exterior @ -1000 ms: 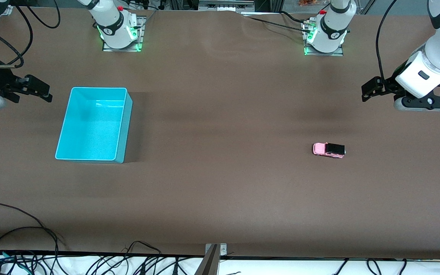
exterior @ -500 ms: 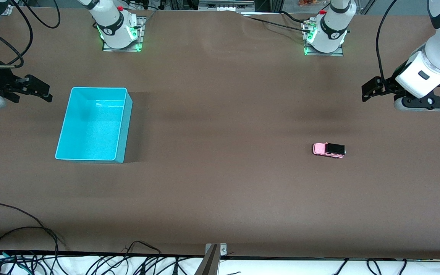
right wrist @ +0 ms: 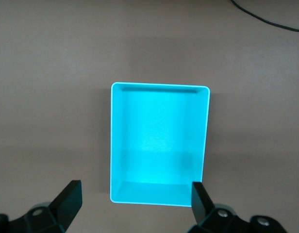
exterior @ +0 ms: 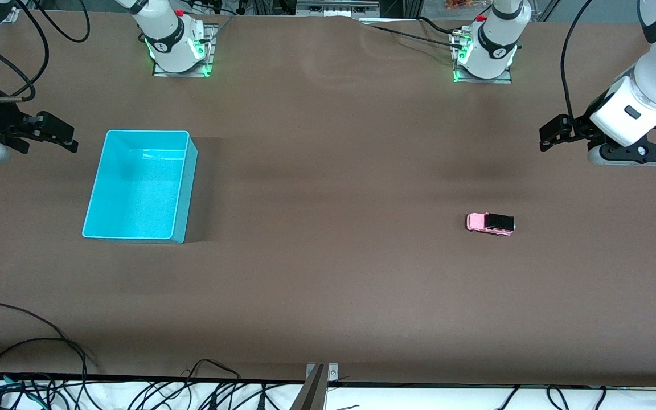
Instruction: Wind and store pink jeep toy
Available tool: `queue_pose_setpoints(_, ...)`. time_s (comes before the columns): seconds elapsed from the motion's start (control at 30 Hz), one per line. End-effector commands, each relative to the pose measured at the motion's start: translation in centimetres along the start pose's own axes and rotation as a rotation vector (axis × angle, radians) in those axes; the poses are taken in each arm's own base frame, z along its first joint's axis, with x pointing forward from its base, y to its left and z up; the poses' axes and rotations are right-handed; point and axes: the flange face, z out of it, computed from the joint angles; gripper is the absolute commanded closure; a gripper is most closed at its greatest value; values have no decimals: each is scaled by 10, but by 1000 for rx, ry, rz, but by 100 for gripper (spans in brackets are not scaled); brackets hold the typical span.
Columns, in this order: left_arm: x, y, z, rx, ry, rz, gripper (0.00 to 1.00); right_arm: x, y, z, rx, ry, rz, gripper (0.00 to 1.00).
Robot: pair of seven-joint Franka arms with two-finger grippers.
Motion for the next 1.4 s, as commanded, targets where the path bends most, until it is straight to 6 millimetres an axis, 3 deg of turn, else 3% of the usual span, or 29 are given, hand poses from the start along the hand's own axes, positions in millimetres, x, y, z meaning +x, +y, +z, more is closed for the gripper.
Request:
queue_pose_setpoints(0.0, -2, 0, -3, -7, 5, 3, 0, -2, 2, -4, 3, -2, -1, 0)
queue_pose_setpoints(0.7, 21, -6, 7, -14, -6, 12, 0, -2, 2, -4, 3, -2, -2, 0)
queue_pose_setpoints(0.9, 31, -10, 25, -19, -30, 258, 0, -2, 2, -4, 3, -2, -2, 0)
queue_pose_setpoints(1.03, 37, -29, 36, -26, -44, 347, 0, -2, 2, -4, 3, -2, -2, 0)
queue_pose_setpoints(1.37, 51, -31, 70, -32, -81, 588, 0, -2, 2, -4, 3, -2, -2, 0)
